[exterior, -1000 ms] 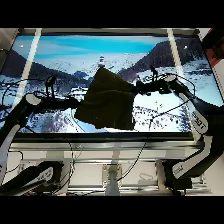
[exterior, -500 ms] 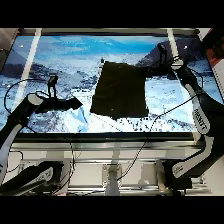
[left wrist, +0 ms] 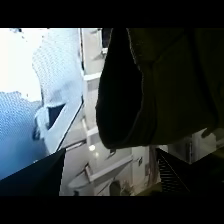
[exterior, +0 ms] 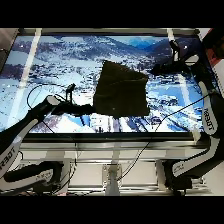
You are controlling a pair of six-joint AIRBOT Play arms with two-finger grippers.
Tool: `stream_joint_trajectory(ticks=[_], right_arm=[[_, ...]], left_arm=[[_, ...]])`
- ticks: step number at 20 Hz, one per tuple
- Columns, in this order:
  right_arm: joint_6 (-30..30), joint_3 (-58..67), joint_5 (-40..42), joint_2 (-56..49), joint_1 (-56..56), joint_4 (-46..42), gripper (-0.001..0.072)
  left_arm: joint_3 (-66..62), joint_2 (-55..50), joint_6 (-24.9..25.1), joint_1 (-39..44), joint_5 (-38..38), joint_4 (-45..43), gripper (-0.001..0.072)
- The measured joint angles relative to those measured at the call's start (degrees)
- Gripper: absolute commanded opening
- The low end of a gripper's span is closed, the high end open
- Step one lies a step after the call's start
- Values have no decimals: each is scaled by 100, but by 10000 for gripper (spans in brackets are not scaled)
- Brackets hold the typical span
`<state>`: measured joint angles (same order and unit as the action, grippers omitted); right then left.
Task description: Fold the clothes and pants, and hang the long-sleeved shirts on hangers.
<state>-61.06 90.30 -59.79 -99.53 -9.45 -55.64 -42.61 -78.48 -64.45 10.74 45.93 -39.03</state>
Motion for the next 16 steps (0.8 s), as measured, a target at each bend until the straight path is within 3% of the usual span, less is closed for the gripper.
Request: stream_joint_trajectory(ticks=[2, 3, 6, 8, 9, 10, 16], right_arm=[[-15, 9, -560, 35, -310, -122, 419], [-17, 11, -857, 46, -459, -177, 381], [74, -22, -1705, 61, -798, -264, 384], [127, -227, -2214, 72, -935, -273, 397], [144, -424, -2398, 74, -975, -264, 497], [155, -662, -2555, 76, -990, -254, 519], [354, -2291, -2715, 76, -754, 72, 578]], left_arm=[[-2, -236, 321, 33, -55, 501, 649], [-7, -348, 485, 44, -96, 754, 603], [-9, -568, 789, 63, -343, 1156, 464], [-17, -636, 942, 70, -501, 1257, 265], [-31, -664, 1032, 70, -579, 1268, 185], [-52, -682, 1106, 70, -636, 1266, 138], [-221, -710, 1370, 70, -726, 1384, 125]])
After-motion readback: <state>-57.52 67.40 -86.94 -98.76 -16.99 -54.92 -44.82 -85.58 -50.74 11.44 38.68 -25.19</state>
